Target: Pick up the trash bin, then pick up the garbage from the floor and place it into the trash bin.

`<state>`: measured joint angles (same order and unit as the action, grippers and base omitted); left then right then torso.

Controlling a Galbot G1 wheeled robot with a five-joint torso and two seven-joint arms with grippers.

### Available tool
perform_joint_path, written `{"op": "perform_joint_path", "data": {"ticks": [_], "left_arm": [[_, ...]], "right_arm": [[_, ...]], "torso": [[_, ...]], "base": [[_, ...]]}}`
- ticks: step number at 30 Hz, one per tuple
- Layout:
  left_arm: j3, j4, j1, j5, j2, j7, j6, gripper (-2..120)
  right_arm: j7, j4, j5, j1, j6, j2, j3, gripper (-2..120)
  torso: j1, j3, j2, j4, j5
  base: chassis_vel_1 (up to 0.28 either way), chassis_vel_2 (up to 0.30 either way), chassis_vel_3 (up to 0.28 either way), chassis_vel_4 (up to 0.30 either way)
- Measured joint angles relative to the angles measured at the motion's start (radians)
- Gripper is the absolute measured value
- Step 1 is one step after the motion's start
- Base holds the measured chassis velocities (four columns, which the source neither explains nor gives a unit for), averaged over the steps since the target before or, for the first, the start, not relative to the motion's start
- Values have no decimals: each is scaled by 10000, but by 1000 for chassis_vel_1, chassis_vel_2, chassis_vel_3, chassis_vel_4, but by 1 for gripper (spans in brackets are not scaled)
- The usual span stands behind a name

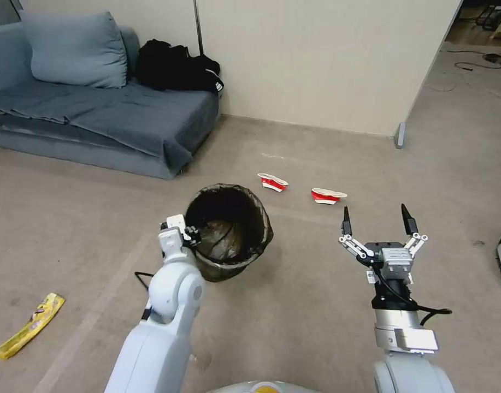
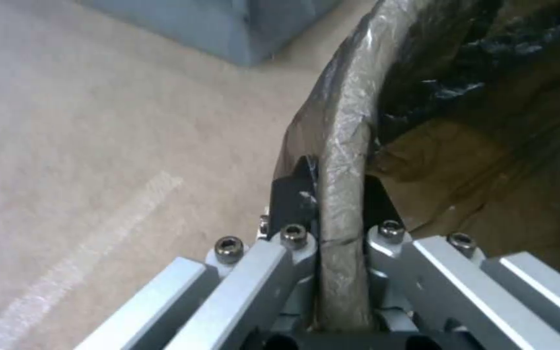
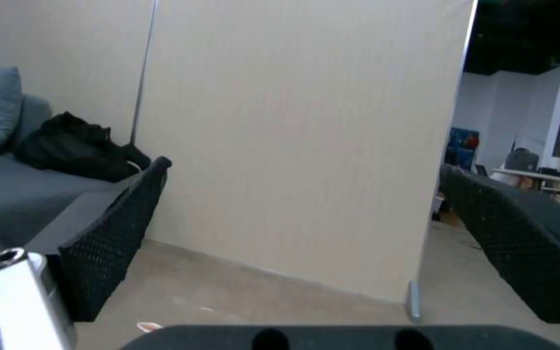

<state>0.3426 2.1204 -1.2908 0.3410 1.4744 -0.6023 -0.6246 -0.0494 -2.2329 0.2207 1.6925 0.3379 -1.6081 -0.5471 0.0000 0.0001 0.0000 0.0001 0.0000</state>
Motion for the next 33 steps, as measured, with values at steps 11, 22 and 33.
{"op": "perform_joint_path", "data": {"ticks": [11,22,33], "left_arm": [[-168,2237,-2265,-1581,163,529,614,1],[-310,2790,-3318,-2510,383,498,1074,1],[-310,2494,-3192,-2460,414,431,1082,1]], "right_arm": [[101,85,-61,41,-101,1,92,100],[93,204,80,174,-78,1,115,100],[110,237,105,159,12,1,69,100]], "torso": [[0,-1,0,-1,0],[-1,-1,0,-2,-1],[-1,-1,0,-1,0]], "base": [[0,0,0,0],[0,0,0,0],[0,0,0,0]]}}
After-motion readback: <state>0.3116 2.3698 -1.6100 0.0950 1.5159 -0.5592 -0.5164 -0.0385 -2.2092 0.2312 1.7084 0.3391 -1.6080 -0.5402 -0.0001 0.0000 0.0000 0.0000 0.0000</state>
